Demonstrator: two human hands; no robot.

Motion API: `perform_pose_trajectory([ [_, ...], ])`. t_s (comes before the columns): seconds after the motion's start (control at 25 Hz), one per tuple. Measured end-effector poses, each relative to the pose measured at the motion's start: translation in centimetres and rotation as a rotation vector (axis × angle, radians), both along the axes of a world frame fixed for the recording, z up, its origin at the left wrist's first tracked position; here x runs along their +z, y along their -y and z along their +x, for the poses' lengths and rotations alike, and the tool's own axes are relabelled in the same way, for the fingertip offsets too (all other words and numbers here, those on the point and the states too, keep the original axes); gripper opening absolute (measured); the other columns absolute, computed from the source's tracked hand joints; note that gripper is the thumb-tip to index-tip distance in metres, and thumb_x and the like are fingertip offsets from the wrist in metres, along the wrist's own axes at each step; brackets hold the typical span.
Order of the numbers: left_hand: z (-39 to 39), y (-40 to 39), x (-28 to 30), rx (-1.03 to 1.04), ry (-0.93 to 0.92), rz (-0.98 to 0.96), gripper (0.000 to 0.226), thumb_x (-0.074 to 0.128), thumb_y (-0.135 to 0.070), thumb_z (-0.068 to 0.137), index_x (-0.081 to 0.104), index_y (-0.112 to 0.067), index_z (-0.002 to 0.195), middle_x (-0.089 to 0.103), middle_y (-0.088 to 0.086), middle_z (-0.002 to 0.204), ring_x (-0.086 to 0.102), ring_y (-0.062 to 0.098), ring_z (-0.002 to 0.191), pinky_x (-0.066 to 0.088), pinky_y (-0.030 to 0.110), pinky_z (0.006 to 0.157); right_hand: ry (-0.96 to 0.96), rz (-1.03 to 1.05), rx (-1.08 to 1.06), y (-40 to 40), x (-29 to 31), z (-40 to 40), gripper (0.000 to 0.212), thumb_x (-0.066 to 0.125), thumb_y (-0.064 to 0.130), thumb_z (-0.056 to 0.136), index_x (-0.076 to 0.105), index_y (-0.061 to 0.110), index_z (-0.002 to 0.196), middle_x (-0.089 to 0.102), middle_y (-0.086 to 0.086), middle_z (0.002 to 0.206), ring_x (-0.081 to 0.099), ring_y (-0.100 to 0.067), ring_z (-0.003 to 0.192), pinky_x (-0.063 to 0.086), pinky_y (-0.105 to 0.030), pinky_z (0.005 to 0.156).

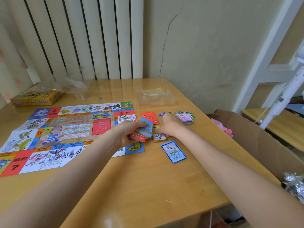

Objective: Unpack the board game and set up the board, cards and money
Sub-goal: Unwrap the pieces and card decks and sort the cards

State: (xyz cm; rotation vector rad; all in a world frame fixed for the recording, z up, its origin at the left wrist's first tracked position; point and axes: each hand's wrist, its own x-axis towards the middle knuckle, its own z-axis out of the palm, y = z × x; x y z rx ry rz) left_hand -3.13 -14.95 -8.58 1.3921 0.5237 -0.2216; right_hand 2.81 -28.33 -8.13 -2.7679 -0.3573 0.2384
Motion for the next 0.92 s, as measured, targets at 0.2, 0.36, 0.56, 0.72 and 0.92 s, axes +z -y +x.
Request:
perform_pose_trajectory([
  [0.2,0.0,0.1,0.3,-0.023,0.002,0.054,0.009,0.062,-0.01,0.088,0.054,-0.005,0.091,0.066,0.011,0.08,0.066,0.017,0.051,0.054,0.026,0.049,0.007,0.011,0.015,0.2,0.1,-0.2,0.035,0.064,0.011,0.082,0.038,0.012,0.058,0.043,-0.003,0.059,0.046,-0.02,0.064,0.032,-0.025,0.048],
  [0.36,0.5,-0.6,0.3,0.048,0.115,0.112,0.016,0.061,-0.009,0.088,0.053,-0.004,0.101,0.066,0.011,0.078,0.065,0.015,0.048,0.053,0.026,0.047,0.098,0.009,0.016,0.3,0.8,-0.3,0.035,0.062,0.017,0.086,0.04,0.011,0.06,0.045,-0.006,0.069,0.048,-0.027,0.077,0.033,-0.03,0.052],
  [0.56,0.0,-0.5,0.5,0.089,0.164,-0.106,0.008,0.062,-0.018,0.088,0.06,-0.012,0.084,0.068,0.0,0.055,0.063,0.008,0.044,0.051,0.018,0.045,-0.294,0.752,0.028,0.1,2.1,-0.6,0.032,0.067,0.026,0.085,0.062,-0.001,0.1,0.062,-0.011,0.079,0.057,-0.016,0.062,0.051,-0.021,0.058],
  [0.72,-0.6,-0.5,1.1,-0.061,0.223,-0.314,0.019,0.045,-0.015,0.096,0.062,-0.005,0.099,0.073,0.008,0.078,0.07,0.014,0.061,0.055,0.022,0.056,-0.265,0.797,0.001,0.2,1.7,-0.4,0.026,0.07,0.012,0.082,0.062,-0.003,0.101,0.06,-0.007,0.07,0.054,-0.011,0.056,0.047,-0.016,0.05],
  [0.92,-0.8,-1.0,1.8,-0.033,0.232,-0.227,0.016,0.043,0.0,0.093,0.058,-0.001,0.096,0.073,0.01,0.072,0.07,0.017,0.057,0.057,0.024,0.051,-0.232,0.891,-0.112,0.8,2.1,0.7,0.04,0.069,0.002,0.08,0.055,-0.006,0.117,0.063,-0.014,0.091,0.054,-0.011,0.055,0.045,-0.014,0.041],
])
